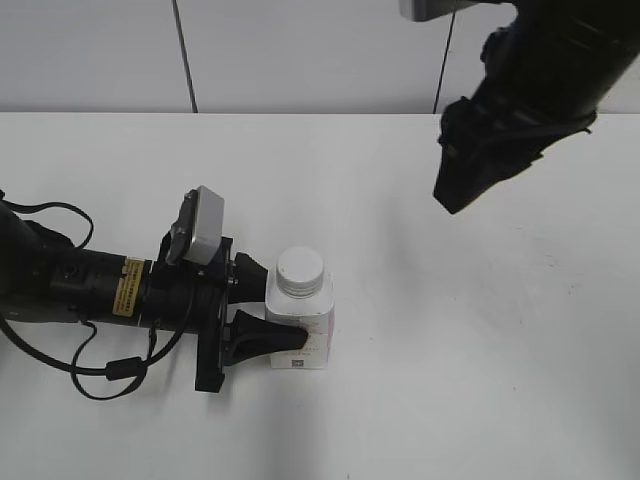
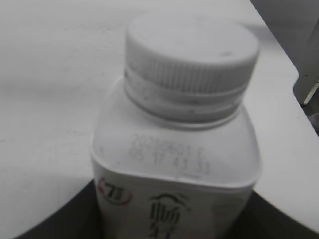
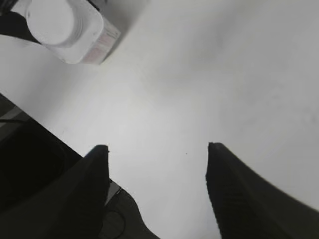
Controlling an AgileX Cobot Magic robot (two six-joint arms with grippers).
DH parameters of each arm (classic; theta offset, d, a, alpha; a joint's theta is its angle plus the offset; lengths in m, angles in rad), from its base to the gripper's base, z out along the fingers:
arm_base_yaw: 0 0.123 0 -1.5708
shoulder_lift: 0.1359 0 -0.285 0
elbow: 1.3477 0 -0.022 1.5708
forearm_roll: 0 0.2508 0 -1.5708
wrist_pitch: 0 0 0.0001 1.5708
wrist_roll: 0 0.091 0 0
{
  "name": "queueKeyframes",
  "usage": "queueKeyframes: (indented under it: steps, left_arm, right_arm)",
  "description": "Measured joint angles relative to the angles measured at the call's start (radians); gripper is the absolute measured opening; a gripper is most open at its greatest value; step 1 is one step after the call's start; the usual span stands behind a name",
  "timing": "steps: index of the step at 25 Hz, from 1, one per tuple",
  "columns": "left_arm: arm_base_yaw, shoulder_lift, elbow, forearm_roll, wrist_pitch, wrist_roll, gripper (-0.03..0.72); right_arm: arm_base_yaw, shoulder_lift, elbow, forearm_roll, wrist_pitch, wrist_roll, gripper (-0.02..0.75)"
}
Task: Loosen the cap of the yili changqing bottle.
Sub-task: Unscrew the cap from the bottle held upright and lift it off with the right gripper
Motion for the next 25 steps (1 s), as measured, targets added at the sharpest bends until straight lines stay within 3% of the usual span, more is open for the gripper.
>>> queueKeyframes:
  steps: [17,25]
  left_arm:
    - [0.0,0.0,0.0,0.0,0.001,0.0,0.376]
    - [0.0,0.0,0.0,0.0,0.0,0.0,0.376]
  right_arm:
    - [0.176,0.279,-0.22,0.01,0.001,0.188,0.461]
    - [0.185,0.33,-0.226,0.073,0.001,0.23,0.461]
